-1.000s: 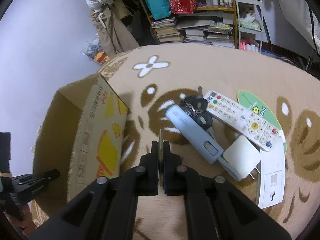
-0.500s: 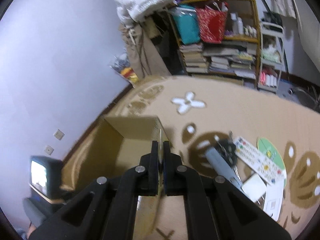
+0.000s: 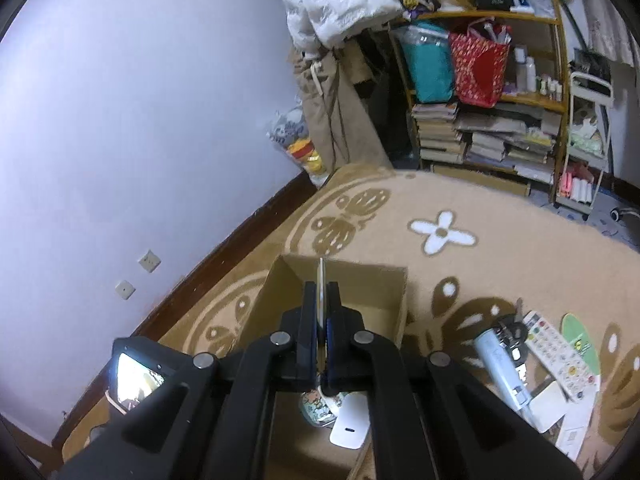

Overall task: Organize rigid objects
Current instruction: 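Lift the key with the right tool and carry it over the box, then open the right tool to drop the key into the box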

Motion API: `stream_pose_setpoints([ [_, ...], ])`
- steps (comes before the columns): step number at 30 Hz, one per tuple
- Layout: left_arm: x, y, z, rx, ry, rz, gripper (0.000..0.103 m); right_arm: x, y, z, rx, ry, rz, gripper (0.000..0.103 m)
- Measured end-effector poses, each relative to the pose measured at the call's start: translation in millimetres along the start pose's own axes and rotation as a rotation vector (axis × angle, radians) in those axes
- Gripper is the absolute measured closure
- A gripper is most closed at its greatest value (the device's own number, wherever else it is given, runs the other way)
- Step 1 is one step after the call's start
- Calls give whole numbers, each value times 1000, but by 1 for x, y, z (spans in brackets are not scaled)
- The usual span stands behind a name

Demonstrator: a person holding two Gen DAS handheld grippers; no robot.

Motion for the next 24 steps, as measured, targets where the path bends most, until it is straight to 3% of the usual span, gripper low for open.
stream_pose_setpoints([
  [15, 0, 1, 0, 3, -8, 7, 89, 20, 51, 39, -166, 87, -52, 98],
  [24, 0, 0, 0, -1, 1, -1, 89, 20, 58, 43, -176, 95, -44, 98],
])
Point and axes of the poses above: each gripper's, at about its wrist camera, not at the fingertips, and z roughly the way its jaws point, x to its right, y to its underside, the point moved 9 cm from there along z, roughly the way its jaws point, and after that the axes turned 9 degrees about -y, right-handed, at the moved point
